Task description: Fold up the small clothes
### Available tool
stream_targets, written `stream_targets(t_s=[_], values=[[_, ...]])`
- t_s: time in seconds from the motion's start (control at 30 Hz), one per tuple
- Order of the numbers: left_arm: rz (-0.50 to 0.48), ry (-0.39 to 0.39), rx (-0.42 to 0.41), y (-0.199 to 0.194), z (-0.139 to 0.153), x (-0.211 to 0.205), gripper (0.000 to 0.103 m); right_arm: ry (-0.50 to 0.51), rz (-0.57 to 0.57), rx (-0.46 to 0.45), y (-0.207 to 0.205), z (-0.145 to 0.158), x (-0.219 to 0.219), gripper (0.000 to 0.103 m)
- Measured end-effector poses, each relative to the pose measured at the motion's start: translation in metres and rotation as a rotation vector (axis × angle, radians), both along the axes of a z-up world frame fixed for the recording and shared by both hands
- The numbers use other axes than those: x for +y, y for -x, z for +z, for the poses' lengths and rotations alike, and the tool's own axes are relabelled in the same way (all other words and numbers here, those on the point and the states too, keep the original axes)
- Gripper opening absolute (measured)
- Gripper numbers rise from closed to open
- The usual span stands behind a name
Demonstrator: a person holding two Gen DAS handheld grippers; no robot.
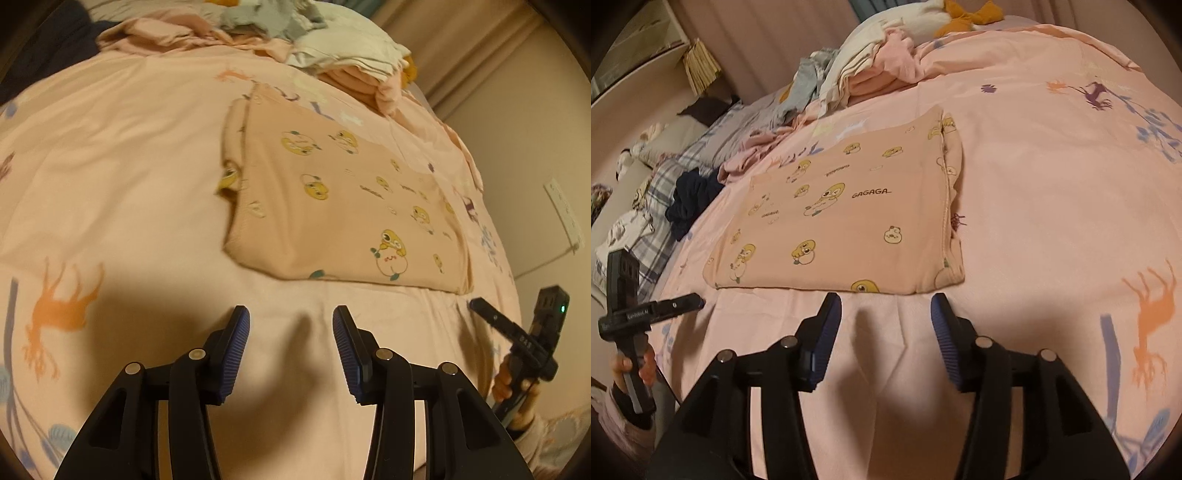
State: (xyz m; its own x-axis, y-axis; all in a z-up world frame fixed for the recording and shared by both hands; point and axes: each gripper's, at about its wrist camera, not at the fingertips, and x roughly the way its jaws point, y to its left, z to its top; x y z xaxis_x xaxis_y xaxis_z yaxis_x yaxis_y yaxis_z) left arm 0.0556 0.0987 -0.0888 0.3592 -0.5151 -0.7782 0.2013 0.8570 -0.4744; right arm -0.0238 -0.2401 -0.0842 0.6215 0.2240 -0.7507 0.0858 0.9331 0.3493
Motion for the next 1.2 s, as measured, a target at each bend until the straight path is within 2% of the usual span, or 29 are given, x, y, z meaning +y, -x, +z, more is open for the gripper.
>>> stream_targets(t_s=[0.23,0.37,0.5,0.53,0.6,0.67,0.7,0.77,0.8,1.2], values=[[0.063,0.061,0.042,-0.005,-0.004,0.014,0.050,-0.022,0.030,-0.052,0.005,0.015,0.016,0.053],[0.102,0.143,0.078,-0.013,-0.008,0.022,0.063,-0.037,0.047,-0.061,0.002,0.015,0.022,0.054],[0.120,0.164,0.082,-0.023,-0.008,0.026,0.063,-0.077,0.057,-0.056,-0.001,0.012,0.027,0.054],[0.120,0.170,0.089,-0.026,-0.008,0.026,0.063,-0.091,0.059,-0.053,-0.002,0.011,0.028,0.057],[0.126,0.194,0.113,-0.033,-0.010,0.027,0.065,-0.116,0.062,-0.048,-0.004,0.010,0.030,0.068],[0.135,0.225,0.128,-0.042,-0.012,0.028,0.073,-0.138,0.072,-0.051,-0.007,0.010,0.031,0.071],[0.144,0.238,0.131,-0.046,-0.012,0.029,0.073,-0.150,0.076,-0.050,-0.008,0.010,0.032,0.072],[0.150,0.255,0.134,-0.055,-0.012,0.029,0.073,-0.173,0.074,-0.052,-0.012,0.010,0.033,0.083],[0.152,0.258,0.136,-0.060,-0.013,0.029,0.073,-0.185,0.074,-0.054,-0.013,0.010,0.033,0.085],[0.109,0.378,0.187,-0.120,-0.027,0.020,0.074,-0.243,0.084,-0.063,-0.026,0.009,0.032,0.087]])
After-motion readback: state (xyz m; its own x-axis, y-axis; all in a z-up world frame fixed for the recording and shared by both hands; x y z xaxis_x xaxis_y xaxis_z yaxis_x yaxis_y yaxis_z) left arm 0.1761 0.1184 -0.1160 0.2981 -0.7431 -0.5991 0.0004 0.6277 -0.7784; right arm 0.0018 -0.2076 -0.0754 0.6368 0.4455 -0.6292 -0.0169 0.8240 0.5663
